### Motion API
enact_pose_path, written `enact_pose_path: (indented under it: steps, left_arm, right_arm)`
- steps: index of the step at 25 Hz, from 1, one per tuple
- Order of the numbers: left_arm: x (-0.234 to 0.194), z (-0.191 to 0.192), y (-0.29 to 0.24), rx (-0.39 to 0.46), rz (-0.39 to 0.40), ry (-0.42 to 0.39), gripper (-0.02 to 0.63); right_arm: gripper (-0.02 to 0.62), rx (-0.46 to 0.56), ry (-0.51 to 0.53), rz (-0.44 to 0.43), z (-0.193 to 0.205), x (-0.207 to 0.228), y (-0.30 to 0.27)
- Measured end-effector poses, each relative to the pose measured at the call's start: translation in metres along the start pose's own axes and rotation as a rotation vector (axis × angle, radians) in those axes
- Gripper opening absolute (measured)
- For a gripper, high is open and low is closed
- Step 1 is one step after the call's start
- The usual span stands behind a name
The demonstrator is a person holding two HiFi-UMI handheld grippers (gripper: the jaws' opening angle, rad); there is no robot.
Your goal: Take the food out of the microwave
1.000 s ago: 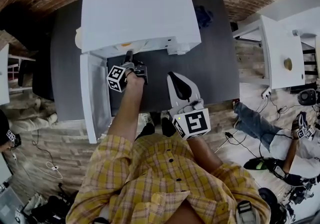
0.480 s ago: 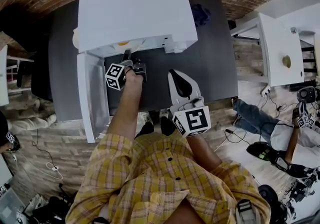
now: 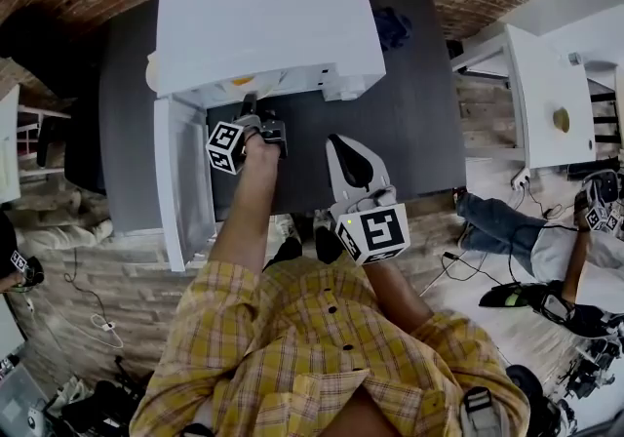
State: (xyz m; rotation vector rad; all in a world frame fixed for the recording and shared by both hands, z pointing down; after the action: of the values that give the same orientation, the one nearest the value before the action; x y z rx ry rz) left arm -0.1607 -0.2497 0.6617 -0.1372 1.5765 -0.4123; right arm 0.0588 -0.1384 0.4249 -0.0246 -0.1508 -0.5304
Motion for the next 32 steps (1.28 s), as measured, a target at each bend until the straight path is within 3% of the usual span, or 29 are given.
enact_pose_path:
  steps: [18, 32]
  left_arm:
    - [0.015, -0.005, 0.059, -0.022, 0.063, 0.018, 0.011]
    - [0.023, -0.004, 0.128, -0.09, 0.106, -0.023, 0.011]
  right_arm:
    - [0.003, 0.027, -0.003, -0.004, -0.005, -0.012, 0.028]
    - [0.003, 0.054, 0.009, 0.028, -0.013, -0.02, 0.062]
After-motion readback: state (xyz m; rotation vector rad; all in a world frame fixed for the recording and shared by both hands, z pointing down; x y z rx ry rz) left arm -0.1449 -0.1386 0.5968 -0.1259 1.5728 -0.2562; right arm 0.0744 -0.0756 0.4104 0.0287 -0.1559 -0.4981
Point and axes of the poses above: the fingertips, and each gripper's own axes: y backward along the fingers, x to its right, z out of its underside, the point moved 8 cm from there along y, backward along the fingers, and after that the axes turned 14 degrees about x, right-handed, at the moved point
